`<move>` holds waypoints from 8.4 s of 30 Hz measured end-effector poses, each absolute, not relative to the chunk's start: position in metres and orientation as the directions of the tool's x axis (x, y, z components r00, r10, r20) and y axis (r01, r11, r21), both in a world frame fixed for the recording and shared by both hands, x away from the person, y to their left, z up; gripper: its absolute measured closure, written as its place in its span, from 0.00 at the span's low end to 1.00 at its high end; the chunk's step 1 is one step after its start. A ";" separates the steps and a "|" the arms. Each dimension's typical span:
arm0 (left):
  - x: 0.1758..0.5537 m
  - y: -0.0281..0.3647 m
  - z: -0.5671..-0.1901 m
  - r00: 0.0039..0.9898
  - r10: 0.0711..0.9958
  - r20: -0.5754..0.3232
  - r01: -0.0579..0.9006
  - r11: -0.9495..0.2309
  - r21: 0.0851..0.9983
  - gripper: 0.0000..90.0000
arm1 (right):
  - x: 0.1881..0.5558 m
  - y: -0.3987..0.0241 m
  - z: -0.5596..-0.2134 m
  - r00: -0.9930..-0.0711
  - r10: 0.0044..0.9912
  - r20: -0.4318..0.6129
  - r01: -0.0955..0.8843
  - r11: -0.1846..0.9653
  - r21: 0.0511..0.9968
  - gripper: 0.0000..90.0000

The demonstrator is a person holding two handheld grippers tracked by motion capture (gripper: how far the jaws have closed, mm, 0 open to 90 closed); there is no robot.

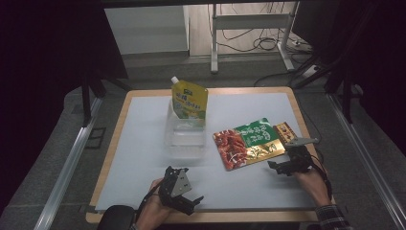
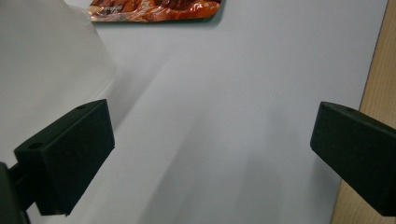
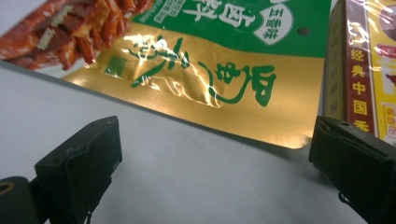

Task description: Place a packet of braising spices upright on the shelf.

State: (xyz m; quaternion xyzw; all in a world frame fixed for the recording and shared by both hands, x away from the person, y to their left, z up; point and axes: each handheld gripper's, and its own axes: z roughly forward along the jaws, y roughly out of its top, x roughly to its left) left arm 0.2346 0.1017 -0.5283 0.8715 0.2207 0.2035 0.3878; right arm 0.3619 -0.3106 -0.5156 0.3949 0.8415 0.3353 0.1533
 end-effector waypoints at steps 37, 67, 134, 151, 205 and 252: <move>0.234 0.098 -0.530 0.831 0.522 0.193 0.217 -0.623 0.752 0.00 | 0.370 -0.309 -0.519 -0.600 0.798 0.051 0.584 0.394 0.709 0.02; 0.234 0.097 -0.531 0.837 0.511 0.195 0.212 -0.632 0.746 0.00 | 0.376 -0.286 -0.514 -0.633 0.760 0.148 0.576 0.334 0.746 0.01; 0.236 0.102 -0.528 0.808 0.553 0.202 0.229 -0.610 0.758 0.00 | 0.394 -0.264 -0.419 -0.681 0.696 0.228 0.533 0.259 0.805 0.99; 0.237 0.107 -0.525 0.790 0.587 0.178 0.244 -0.566 0.788 0.00 | 0.398 -0.228 -0.384 -0.777 0.595 0.208 0.457 0.303 0.836 0.99; 0.236 0.108 -0.523 0.796 0.577 0.186 0.230 -0.572 0.788 0.00 | 0.412 -0.170 -0.299 -0.907 0.379 0.181 0.328 0.368 0.870 0.99; 0.235 0.107 -0.524 0.812 0.550 0.192 0.216 -0.591 0.777 0.00 | 0.485 -0.060 -0.348 -0.941 0.295 0.164 0.285 0.437 0.853 0.99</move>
